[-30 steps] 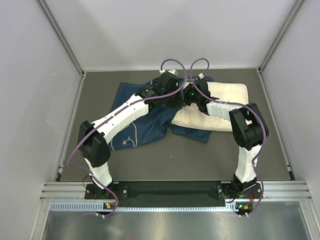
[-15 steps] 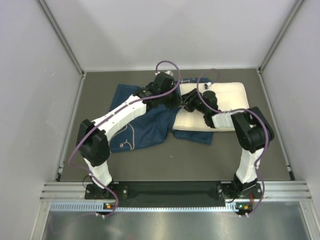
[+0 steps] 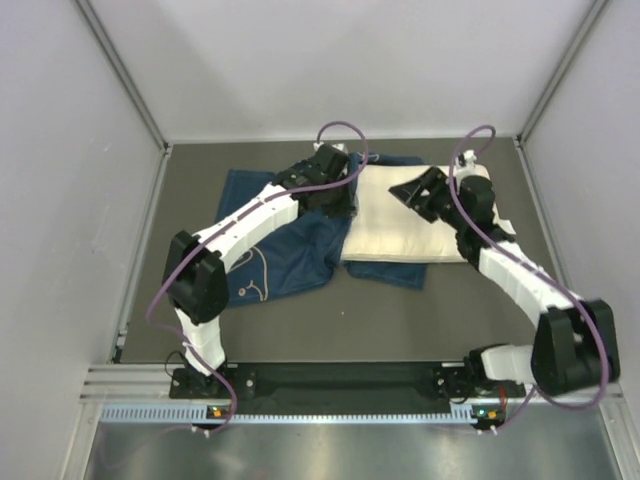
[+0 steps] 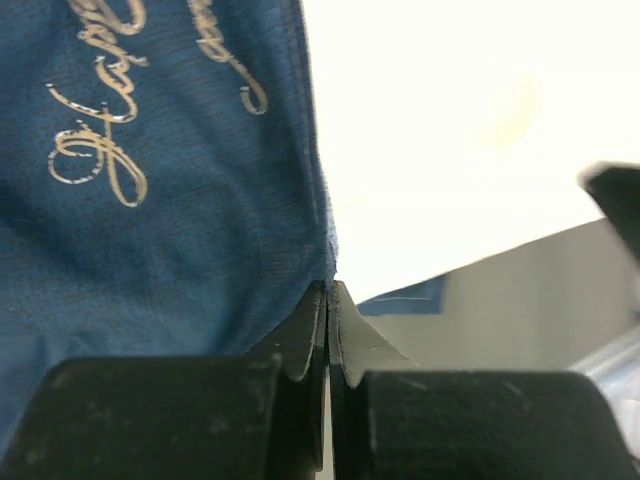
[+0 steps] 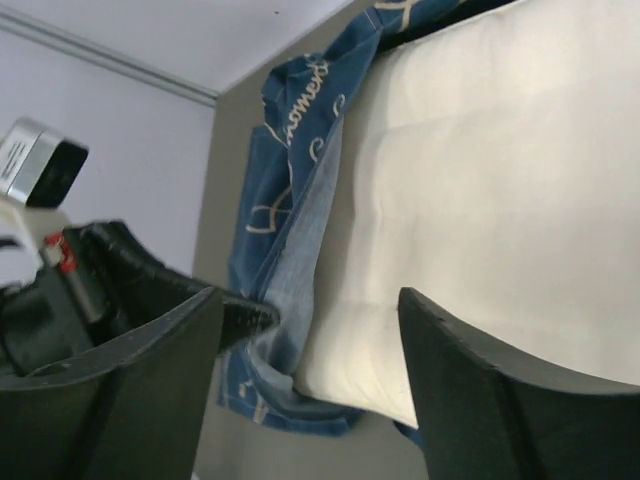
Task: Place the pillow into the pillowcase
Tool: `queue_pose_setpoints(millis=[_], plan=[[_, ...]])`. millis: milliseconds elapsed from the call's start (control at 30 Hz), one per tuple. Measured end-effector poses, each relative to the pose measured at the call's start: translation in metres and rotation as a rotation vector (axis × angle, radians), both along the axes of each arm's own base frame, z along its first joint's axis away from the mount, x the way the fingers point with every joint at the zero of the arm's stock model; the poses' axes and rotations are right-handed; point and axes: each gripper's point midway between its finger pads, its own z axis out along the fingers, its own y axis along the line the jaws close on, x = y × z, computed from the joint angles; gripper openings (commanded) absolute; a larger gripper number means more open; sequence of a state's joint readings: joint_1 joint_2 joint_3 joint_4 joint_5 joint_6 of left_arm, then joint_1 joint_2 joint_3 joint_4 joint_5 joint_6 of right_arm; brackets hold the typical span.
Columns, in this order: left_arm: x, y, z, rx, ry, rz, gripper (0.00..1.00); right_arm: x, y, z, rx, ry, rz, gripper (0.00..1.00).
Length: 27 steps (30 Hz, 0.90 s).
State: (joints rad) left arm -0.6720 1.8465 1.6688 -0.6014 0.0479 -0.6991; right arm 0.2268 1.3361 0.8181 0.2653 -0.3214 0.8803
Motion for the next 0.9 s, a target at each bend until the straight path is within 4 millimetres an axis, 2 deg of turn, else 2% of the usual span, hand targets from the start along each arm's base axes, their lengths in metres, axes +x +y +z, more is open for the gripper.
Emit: queue_pose_setpoints(millis=[67, 167, 267, 333, 367, 500, 567, 667, 900], plan=[[0.000, 0.003, -0.012, 0.051, 0.000, -0.001, 0.00, -0.021, -0.008, -0.002, -0.063, -0.014, 0.011, 0.73], [0.002, 0.016, -0.026, 0.138, -0.002, 0.009, 0.00, -0.056, -0.019, -0.023, -0.135, 0.016, 0.025, 0.73], [0.003, 0.026, -0.034, 0.202, -0.009, 0.009, 0.00, -0.092, -0.030, -0.056, -0.194, 0.092, 0.037, 0.71], [0.004, 0.029, -0.037, 0.226, -0.016, 0.005, 0.00, -0.112, -0.038, -0.080, -0.226, 0.154, 0.030, 0.55], [0.005, 0.029, -0.037, 0.235, -0.022, 0.001, 0.00, -0.121, -0.043, -0.092, -0.241, 0.189, 0.017, 0.53], [0.007, 0.021, -0.037, 0.250, -0.040, -0.019, 0.00, -0.150, -0.058, -0.133, -0.279, 0.309, -0.020, 0.54], [0.006, 0.014, -0.038, 0.253, -0.046, -0.035, 0.00, -0.162, -0.065, -0.149, -0.300, 0.365, -0.041, 0.54], [0.003, 0.006, -0.041, 0.259, -0.049, -0.054, 0.00, -0.171, -0.074, -0.161, -0.330, 0.419, -0.080, 0.55], [0.000, -0.003, -0.040, 0.257, -0.055, -0.069, 0.00, -0.175, -0.081, -0.178, -0.355, 0.482, -0.112, 0.54]])
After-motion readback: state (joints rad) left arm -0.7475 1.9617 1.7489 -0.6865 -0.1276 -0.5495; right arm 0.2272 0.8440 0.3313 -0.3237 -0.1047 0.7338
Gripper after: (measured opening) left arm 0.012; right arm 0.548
